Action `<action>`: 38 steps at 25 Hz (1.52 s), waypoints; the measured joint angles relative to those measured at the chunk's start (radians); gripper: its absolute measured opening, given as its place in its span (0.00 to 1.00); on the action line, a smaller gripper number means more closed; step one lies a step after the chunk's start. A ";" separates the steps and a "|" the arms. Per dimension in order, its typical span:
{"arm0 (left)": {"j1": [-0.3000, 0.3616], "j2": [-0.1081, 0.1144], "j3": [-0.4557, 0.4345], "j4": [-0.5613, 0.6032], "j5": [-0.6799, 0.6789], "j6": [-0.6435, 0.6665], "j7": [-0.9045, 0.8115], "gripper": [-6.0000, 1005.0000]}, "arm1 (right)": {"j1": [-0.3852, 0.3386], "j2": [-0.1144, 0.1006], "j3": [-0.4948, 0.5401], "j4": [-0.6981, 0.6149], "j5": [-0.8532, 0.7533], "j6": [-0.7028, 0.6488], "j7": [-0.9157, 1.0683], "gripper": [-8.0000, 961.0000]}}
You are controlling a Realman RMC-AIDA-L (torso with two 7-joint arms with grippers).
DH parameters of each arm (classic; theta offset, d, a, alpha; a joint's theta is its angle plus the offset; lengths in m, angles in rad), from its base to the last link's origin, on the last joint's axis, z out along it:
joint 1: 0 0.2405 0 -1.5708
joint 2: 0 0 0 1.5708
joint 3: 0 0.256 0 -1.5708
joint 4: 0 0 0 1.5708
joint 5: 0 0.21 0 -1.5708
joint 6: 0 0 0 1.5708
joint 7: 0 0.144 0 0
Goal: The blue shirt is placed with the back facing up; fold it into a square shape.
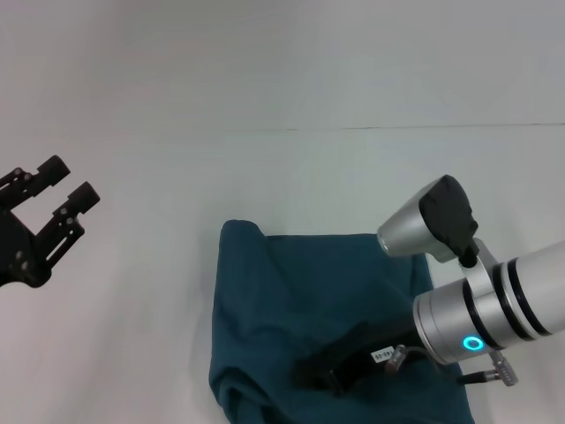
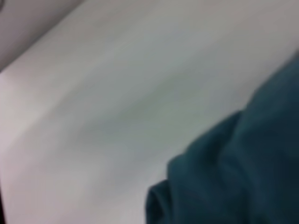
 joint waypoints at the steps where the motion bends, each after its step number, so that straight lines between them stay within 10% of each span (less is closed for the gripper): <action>1: 0.000 0.000 0.000 -0.001 0.000 0.000 0.001 0.44 | -0.001 -0.001 0.001 0.004 -0.001 0.002 -0.001 0.15; 17: -0.006 0.000 0.003 0.002 0.002 0.003 -0.001 0.44 | -0.063 -0.001 0.109 -0.234 -0.003 -0.062 0.002 0.15; 38: -0.005 0.000 0.009 -0.003 0.001 -0.020 0.046 0.44 | -0.169 0.005 0.026 -0.171 -0.006 -0.024 0.052 0.15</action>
